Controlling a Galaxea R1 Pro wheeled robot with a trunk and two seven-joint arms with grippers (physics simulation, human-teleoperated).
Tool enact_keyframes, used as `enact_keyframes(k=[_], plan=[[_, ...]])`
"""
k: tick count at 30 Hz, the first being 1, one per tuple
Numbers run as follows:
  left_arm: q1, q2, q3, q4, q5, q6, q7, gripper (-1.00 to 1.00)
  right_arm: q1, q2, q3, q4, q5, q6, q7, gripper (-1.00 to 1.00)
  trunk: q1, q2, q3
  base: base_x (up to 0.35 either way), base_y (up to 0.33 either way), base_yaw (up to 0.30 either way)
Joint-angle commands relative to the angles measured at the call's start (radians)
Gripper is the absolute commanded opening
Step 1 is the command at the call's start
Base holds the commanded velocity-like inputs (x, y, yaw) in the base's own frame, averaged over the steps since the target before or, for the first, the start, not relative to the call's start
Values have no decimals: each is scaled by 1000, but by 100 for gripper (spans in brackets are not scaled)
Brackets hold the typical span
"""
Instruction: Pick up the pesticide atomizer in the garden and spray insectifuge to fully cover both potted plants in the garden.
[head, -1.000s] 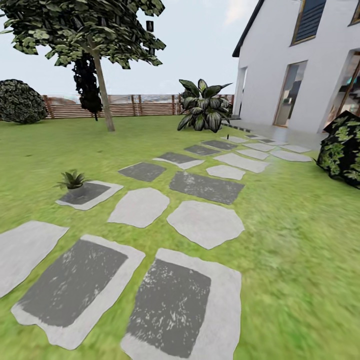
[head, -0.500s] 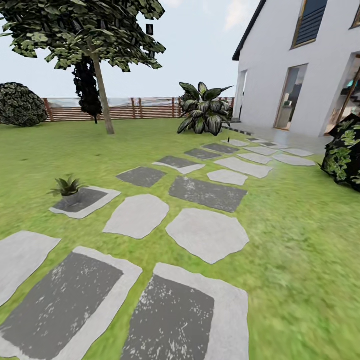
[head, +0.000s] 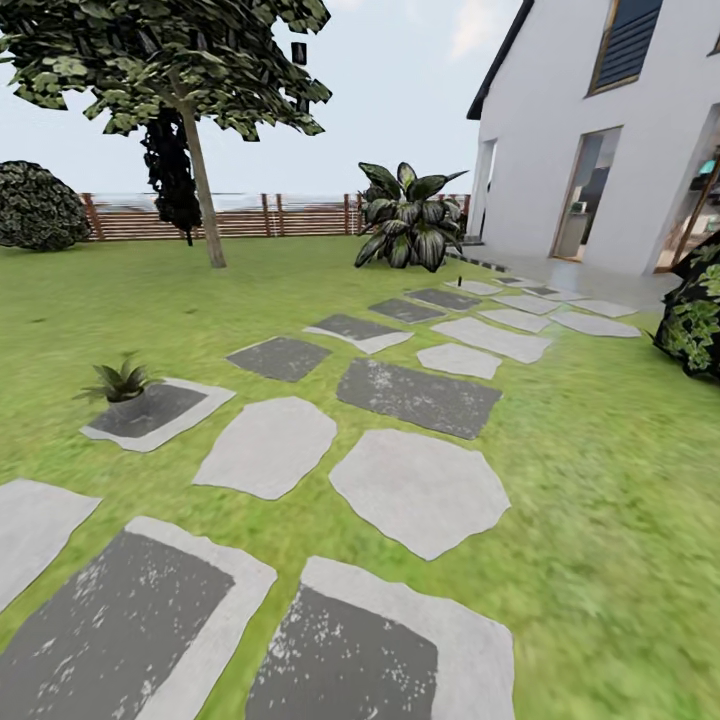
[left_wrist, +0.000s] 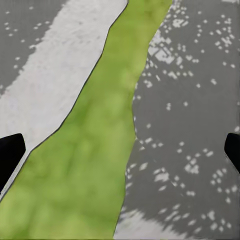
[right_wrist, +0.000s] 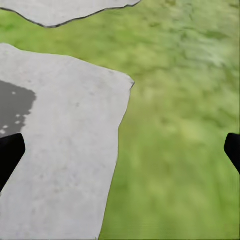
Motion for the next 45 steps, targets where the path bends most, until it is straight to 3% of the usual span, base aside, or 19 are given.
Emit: enact_keyframes(k=[1,45], plan=[[-1,0,2,1,1,-3,0,100,-1,1,-1,0,-1,-3,-1,100,0,0,-1,333,0,0],[-1,0,2,1,1,-3,0,100,-1,3,-2,0,-2,-2,-1,100,0,0,-63,333,0,0]])
